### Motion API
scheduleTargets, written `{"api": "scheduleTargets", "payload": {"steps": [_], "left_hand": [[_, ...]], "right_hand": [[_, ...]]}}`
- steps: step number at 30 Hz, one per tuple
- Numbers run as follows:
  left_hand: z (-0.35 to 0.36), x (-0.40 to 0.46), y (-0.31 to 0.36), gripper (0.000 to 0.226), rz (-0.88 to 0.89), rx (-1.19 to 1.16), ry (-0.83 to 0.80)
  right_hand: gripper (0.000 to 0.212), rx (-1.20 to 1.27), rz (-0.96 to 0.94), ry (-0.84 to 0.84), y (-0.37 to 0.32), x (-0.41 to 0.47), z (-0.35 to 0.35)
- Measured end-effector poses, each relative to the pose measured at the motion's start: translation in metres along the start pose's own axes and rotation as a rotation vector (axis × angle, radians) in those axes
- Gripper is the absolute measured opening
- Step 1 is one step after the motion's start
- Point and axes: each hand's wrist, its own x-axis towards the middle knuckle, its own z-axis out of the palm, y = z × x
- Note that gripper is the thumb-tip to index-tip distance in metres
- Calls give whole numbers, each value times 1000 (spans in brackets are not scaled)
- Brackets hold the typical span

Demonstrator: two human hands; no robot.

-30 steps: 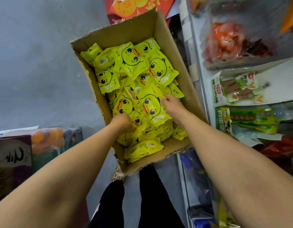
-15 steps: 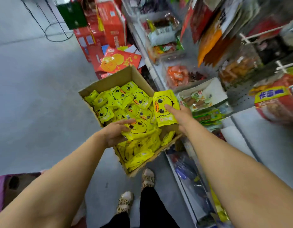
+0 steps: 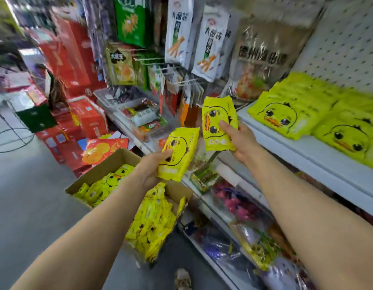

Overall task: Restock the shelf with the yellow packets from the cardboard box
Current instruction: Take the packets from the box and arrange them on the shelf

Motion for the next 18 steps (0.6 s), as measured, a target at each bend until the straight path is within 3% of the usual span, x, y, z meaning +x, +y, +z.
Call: {"api": "scheduleTargets", "payload": {"steps": [6,16,18], "left_hand": [[86,-27,36,31,73,-16,-225],[212,-53,39,14,176,226,-375],[235,-54,37,22,177,226,-356]], "right_hand": [[23,7,-190,179,-74,-60,-49],[18,12,-324,453,-138,-145,-149],[24,14,-330,495,-144,-156,-165]]}}
